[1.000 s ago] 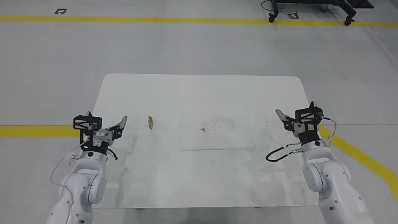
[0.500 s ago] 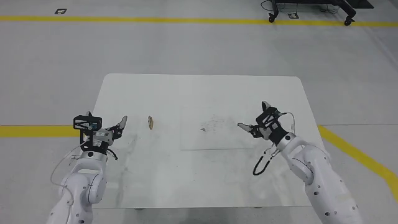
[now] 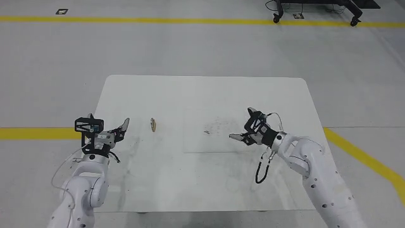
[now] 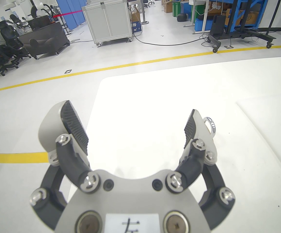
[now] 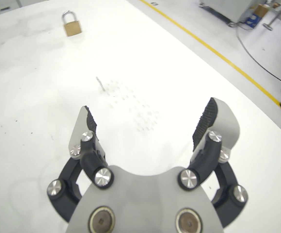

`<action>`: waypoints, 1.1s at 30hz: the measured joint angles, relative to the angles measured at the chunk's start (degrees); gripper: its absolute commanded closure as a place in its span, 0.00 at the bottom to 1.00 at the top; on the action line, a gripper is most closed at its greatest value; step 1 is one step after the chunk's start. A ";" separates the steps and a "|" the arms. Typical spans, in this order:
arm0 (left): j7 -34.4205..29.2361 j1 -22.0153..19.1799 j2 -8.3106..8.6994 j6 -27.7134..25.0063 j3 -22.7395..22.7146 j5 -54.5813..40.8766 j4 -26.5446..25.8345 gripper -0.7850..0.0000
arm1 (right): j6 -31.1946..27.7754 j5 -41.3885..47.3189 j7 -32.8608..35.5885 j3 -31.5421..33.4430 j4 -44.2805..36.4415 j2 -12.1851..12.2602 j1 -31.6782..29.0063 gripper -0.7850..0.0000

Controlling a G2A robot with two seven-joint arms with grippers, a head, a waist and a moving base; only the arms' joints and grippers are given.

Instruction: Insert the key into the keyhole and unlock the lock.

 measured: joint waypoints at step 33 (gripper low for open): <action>0.00 0.00 0.00 0.00 0.00 0.00 0.00 0.00 | -15.25 2.82 5.86 -25.57 27.29 -5.39 29.45 0.52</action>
